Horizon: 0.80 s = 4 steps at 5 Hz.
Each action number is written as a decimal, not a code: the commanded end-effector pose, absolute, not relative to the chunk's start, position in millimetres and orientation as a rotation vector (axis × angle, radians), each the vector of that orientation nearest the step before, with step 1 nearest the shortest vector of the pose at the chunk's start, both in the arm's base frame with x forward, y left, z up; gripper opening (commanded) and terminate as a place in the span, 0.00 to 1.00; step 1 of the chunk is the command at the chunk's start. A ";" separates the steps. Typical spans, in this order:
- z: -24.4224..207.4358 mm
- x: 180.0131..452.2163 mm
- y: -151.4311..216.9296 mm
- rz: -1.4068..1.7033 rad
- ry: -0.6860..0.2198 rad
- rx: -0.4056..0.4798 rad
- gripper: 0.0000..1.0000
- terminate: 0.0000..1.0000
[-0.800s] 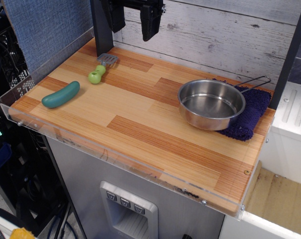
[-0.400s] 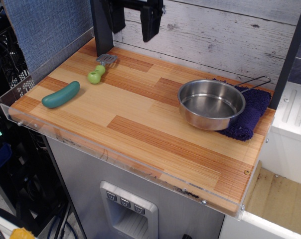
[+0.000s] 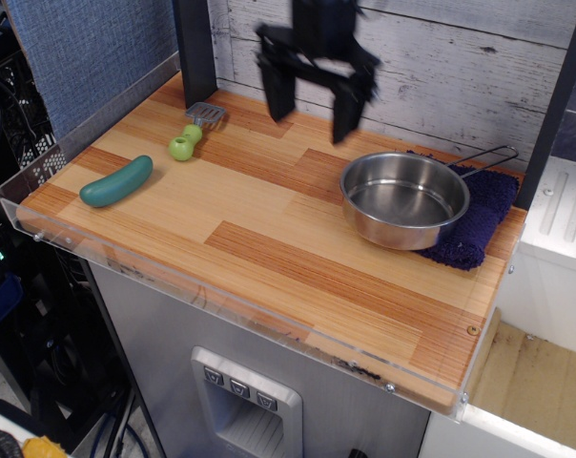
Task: Move the pot a little bit on the table.
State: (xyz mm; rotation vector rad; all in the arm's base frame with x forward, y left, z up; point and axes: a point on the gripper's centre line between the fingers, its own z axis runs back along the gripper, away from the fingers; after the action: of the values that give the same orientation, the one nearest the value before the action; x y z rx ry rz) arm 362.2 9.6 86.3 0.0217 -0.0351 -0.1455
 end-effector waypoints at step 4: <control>45.4 369.7 -16.0 -0.219 -0.005 0.071 0.00 0.00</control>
State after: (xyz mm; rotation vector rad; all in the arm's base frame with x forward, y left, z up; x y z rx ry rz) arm 366.9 -17.5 25.0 0.0694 0.0562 -0.2208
